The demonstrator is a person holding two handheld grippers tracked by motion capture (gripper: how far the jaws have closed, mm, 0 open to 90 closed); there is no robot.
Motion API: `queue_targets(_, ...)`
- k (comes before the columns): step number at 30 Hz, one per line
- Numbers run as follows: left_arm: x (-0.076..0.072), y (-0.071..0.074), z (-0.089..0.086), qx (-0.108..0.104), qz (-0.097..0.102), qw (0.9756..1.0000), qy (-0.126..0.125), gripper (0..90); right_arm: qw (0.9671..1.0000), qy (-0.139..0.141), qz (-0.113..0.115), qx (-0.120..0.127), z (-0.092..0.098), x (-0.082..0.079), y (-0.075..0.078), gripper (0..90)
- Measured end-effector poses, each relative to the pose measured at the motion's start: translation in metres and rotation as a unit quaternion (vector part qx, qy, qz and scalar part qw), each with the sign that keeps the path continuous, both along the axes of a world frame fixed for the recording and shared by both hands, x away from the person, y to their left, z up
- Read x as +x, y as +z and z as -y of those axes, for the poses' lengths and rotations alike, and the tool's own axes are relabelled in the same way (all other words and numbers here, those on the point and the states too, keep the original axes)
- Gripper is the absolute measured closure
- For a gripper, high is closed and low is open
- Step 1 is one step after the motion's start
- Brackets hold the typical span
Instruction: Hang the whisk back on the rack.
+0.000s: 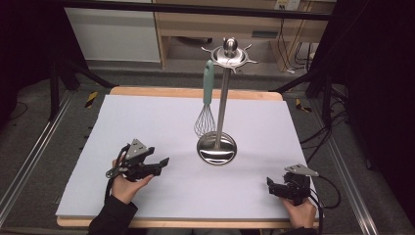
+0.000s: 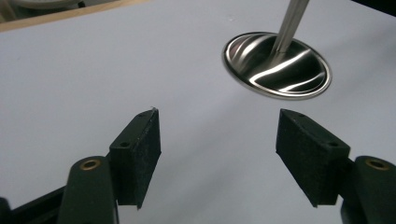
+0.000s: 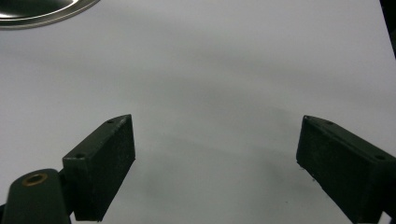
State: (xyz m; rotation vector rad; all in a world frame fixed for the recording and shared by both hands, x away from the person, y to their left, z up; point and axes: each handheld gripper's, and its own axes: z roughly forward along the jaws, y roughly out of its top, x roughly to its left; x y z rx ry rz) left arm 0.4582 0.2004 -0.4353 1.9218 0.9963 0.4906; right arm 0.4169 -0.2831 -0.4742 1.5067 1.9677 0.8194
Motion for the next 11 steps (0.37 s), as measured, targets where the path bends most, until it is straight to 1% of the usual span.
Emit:
queue_targets(3, -0.004, -0.005, -0.014, 0.003, -0.002, 0.9998, 0.018, 29.4, 1.0, -0.002, -0.001, -0.004, -0.001, -0.001, -0.001, 12.1)
queue_targets(4, -0.005, -0.007, -0.018, 0.001, -0.003, 0.9997, 0.024, 29.1, 1.0, -0.003, -0.002, -0.006, 0.0, -0.001, -0.001, 12.1)
queue_targets(5, -0.006, -0.009, -0.023, 0.004, -0.007, 0.9995, 0.03, 29.0, 1.0, -0.005, -0.002, -0.005, 0.0, -0.001, -0.001, 12.1)
queue_targets(7, -0.006, -0.011, -0.032, -0.002, -0.012, 0.9988, 0.047, 28.7, 1.0, -0.005, -0.001, -0.007, 0.002, -0.001, -0.002, 12.1)
queue_targets(11, -0.005, -0.015, -0.047, -0.004, -0.015, 0.9975, 0.069, 27.5, 0.9999, -0.013, -0.006, -0.006, 0.005, 0.0, -0.003, 12.1)
